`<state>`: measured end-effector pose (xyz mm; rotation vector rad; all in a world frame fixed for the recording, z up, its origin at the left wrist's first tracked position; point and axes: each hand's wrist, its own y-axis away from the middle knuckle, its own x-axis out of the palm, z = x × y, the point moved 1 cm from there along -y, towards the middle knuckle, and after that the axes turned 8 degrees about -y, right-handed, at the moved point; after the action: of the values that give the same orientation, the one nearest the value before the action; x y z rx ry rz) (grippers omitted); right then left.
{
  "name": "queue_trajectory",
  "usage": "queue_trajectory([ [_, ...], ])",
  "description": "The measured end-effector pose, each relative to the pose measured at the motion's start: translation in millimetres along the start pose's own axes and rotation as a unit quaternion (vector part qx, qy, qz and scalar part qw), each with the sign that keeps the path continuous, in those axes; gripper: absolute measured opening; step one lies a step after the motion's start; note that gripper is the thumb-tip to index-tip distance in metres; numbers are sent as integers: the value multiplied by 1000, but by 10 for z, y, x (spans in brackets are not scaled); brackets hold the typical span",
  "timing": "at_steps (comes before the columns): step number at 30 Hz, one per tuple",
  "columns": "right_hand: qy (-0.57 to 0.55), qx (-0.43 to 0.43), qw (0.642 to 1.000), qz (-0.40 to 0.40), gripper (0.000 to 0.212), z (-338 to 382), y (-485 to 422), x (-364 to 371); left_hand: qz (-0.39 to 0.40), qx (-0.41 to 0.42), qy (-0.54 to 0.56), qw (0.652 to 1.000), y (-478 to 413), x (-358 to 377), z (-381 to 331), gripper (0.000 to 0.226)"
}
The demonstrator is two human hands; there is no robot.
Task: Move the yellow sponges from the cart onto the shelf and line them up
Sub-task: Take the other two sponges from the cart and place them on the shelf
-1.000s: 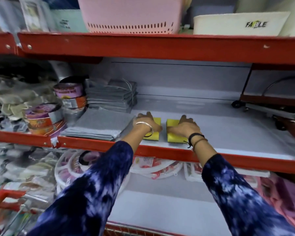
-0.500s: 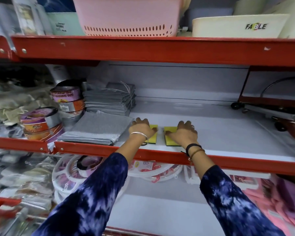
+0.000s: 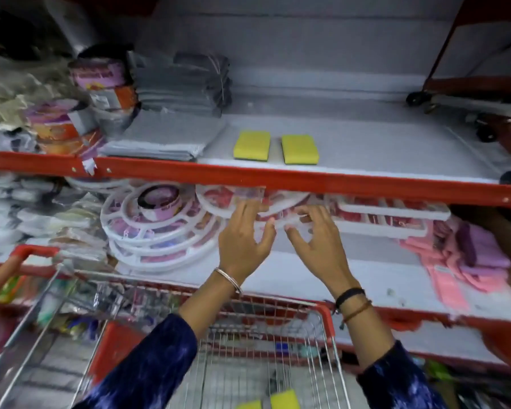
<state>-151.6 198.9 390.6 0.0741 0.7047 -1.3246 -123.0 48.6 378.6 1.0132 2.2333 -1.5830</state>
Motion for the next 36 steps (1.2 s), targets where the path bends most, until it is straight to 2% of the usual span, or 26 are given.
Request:
queue_trajectory([
  [5,13,85,995,59,35,-523,569,320,137,-70,-19,988,931,122,176,26],
  [10,52,169,974,144,36,-1037,1044,700,299,-138,-70,942,1670,277,433,37],
  [15,103,256,930,244,41,-1579,1605,1108,461,-252,-93,846,2531,506,702,56],
  [21,180,361,843,356,56,-2154,2157,1503,593,-372,-86,709,3556,809,879,70],
  [23,209,389,814,377,66,-2349,2324,1608,615,-400,-93,673,3839,894,894,74],
  [27,243,428,772,403,84,-2643,2619,1767,610,-467,-125,628,4251,1057,856,84],
  [31,279,426,762,400,92,-2789,2812,1904,561,-538,-140,613,4396,1243,755,91],
  [36,269,427,784,361,88,-2846,2877,2017,544,-546,-146,620,4478,1408,772,89],
])
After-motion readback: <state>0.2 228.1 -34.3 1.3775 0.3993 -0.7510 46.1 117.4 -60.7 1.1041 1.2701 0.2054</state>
